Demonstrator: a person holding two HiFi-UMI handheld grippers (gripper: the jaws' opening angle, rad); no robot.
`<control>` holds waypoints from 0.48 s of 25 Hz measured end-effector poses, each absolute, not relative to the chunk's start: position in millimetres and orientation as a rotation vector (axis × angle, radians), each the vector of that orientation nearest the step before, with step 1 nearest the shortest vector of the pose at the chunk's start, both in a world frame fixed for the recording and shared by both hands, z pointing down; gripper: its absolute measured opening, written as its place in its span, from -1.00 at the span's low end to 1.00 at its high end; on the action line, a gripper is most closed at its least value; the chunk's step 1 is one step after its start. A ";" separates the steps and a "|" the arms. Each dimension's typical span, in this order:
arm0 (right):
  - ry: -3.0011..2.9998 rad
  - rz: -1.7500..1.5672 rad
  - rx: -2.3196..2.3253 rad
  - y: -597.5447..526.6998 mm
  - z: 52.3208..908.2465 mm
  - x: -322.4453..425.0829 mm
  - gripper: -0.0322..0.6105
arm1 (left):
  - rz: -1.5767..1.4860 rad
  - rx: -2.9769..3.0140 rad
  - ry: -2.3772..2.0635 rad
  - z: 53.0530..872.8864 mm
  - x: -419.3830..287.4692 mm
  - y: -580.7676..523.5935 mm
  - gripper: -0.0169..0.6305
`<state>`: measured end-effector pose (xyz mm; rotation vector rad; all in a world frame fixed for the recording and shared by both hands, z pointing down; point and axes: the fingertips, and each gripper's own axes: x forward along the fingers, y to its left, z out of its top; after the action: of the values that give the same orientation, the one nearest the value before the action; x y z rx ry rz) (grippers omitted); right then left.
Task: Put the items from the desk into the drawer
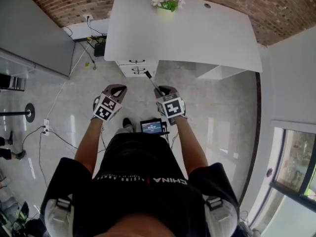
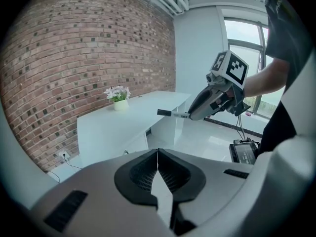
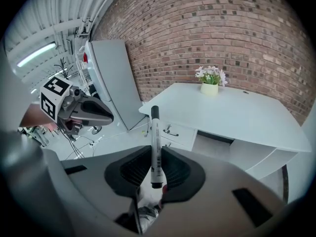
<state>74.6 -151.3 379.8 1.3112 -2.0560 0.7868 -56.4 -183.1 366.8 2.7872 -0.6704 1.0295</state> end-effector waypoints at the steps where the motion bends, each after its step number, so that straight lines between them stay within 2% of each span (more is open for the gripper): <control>1: -2.065 0.795 1.297 -150.9 384.2 76.1 -0.67 | 1.040 2.784 -0.667 369.6 -52.9 -183.6 -0.91; 12: -2.049 0.818 1.258 -191.0 445.9 79.4 -0.67 | 1.113 2.825 -0.618 442.8 -44.0 -233.2 -0.91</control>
<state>79.4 -191.0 445.9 1.2577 -2.0495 0.8175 -44.0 -233.2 442.8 2.8252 -0.6177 1.1135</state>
